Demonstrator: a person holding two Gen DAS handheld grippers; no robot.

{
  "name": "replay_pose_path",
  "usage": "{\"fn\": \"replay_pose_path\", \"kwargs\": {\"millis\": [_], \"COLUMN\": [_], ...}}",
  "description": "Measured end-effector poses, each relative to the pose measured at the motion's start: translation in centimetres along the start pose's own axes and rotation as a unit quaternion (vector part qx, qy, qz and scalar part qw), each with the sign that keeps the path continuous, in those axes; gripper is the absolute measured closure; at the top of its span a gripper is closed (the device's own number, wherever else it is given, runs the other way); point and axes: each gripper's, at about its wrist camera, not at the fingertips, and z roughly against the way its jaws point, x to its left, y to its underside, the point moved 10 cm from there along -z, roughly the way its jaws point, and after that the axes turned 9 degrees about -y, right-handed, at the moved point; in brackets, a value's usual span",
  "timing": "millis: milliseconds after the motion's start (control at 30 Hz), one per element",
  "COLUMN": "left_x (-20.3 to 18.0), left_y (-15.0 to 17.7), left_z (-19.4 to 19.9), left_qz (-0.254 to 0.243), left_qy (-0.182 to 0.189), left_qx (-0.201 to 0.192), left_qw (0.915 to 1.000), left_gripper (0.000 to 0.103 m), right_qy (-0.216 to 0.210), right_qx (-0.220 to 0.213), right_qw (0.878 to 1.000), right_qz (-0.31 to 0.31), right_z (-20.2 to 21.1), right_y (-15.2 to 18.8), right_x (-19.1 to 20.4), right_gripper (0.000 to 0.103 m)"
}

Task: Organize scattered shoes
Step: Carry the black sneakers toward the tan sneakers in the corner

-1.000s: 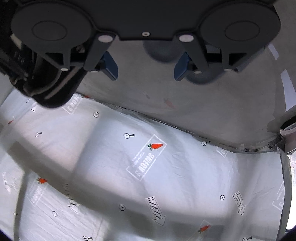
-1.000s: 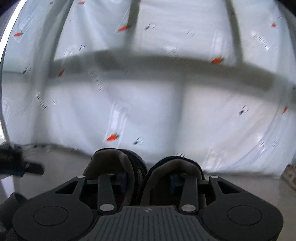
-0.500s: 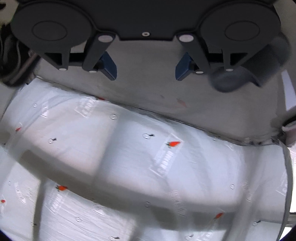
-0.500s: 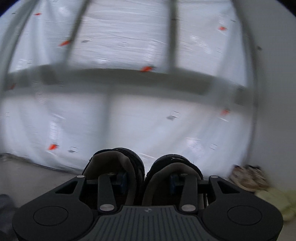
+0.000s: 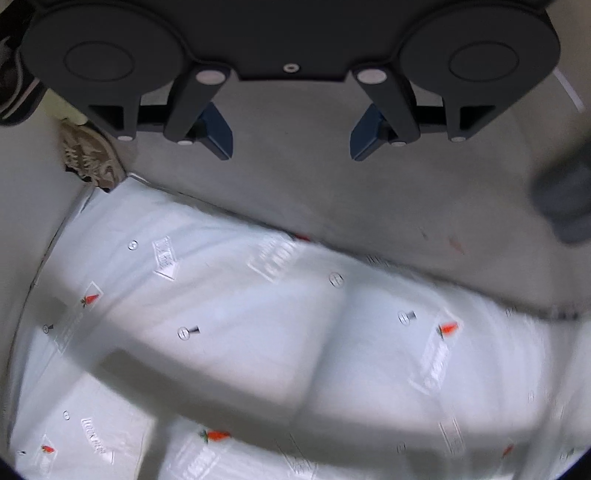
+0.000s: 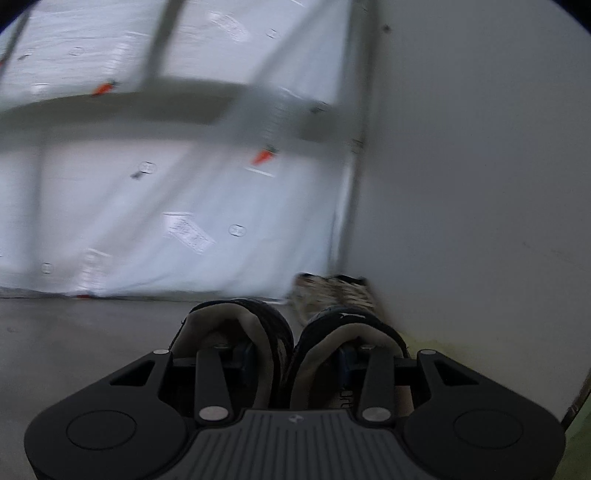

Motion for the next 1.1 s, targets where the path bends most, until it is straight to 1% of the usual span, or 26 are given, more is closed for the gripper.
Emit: {"fn": "replay_pose_path", "kwargs": {"millis": [67, 100, 200, 267, 333, 367, 400, 433, 467, 600, 667, 733, 767, 800, 833, 900, 933, 1000, 1067, 1100], "left_x": [-2.6, -3.3, -5.0, -5.6, -6.2, -6.5, -6.7, -7.1, -7.5, -9.0, -10.1, -10.9, -11.3, -11.7, -12.7, -14.1, -14.8, -15.9, -17.6, -17.7], "left_y": [0.3, 0.4, 1.0, 0.9, 0.4, -0.1, -0.2, -0.5, -0.8, -1.0, -1.0, -0.8, -0.8, -0.7, -0.6, -0.3, -0.3, -0.3, -0.2, -0.2], "left_z": [0.0, 0.0, -0.5, -1.5, -2.8, -4.0, -4.3, -5.2, -6.2, -8.7, -10.7, -12.3, -13.1, -13.8, -15.7, -18.2, -19.4, -21.0, -23.5, -23.9], "left_qz": [-0.007, -0.011, -0.021, -0.022, -0.023, -0.023, -0.023, -0.027, -0.032, -0.063, -0.077, -0.079, -0.08, -0.081, -0.085, -0.093, -0.095, -0.096, -0.098, -0.099], "left_qy": [0.007, 0.009, 0.009, 0.001, -0.009, -0.015, -0.016, -0.018, -0.019, -0.014, -0.01, -0.007, -0.006, -0.005, -0.002, 0.0, 0.003, 0.007, 0.02, 0.022], "left_qx": [-0.009, -0.01, -0.009, -0.006, -0.004, -0.001, 0.001, 0.007, 0.013, 0.032, 0.044, 0.057, 0.063, 0.068, 0.079, 0.091, 0.095, 0.099, 0.104, 0.105], "left_qw": [0.9999, 0.9999, 0.9997, 0.9997, 0.9997, 0.9996, 0.9996, 0.9994, 0.9992, 0.9974, 0.996, 0.9952, 0.9948, 0.9944, 0.9932, 0.9915, 0.991, 0.9904, 0.9895, 0.9893], "left_gripper": [0.032, 0.032, 0.032, 0.032, 0.032, 0.032, 0.032, 0.032, 0.032, 0.032, 0.032, 0.032, 0.032, 0.032, 0.032, 0.032, 0.032, 0.032, 0.032, 0.032], "right_qy": [-0.004, -0.007, -0.036, -0.054, -0.065, -0.072, -0.082, -0.1, -0.108, -0.134, -0.141, -0.148, -0.151, -0.151, -0.15, -0.152, -0.153, -0.163, -0.175, -0.179], "right_qx": [0.01, 0.015, 0.035, 0.048, 0.057, 0.063, 0.071, 0.083, 0.09, 0.128, 0.146, 0.165, 0.178, 0.184, 0.189, 0.193, 0.193, 0.189, 0.187, 0.186], "right_qw": [1.0, 1.0, 0.999, 0.997, 0.996, 0.995, 0.994, 0.991, 0.99, 0.983, 0.979, 0.975, 0.972, 0.971, 0.97, 0.969, 0.969, 0.968, 0.966, 0.966], "right_qz": [-0.006, -0.009, -0.002, 0.002, 0.007, 0.009, 0.011, 0.011, 0.013, 0.015, 0.01, 0.003, -0.003, -0.009, -0.017, -0.028, -0.029, -0.025, -0.022, -0.019], "right_z": [-1.2, -1.9, -5.5, -7.8, -9.4, -10.7, -12.0, -14.0, -15.0, -19.6, -21.5, -23.5, -25.3, -26.3, -27.6, -29.6, -29.8, -31.9, -34.3, -35.5], "right_y": [0.1, 0.1, 0.4, 0.6, 0.8, 1.0, 1.1, 1.6, 1.8, 2.8, 3.5, 4.2, 4.8, 4.9, 5.0, 4.9, 4.9, 4.3, 3.6, 3.2], "right_x": [-2.2, -3.2, -3.9, -4.3, -4.0, -3.6, -3.0, -2.0, -1.5, 0.6, 0.9, 1.1, 1.2, 1.2, 1.2, 1.2, 1.2, 1.4, 1.7, 1.8], "right_gripper": [0.06, 0.06, 0.06, 0.06, 0.06, 0.06, 0.06, 0.06, 0.06, 0.059, 0.059, 0.06, 0.06, 0.06, 0.06, 0.06, 0.06, 0.06, 0.06, 0.06]}}
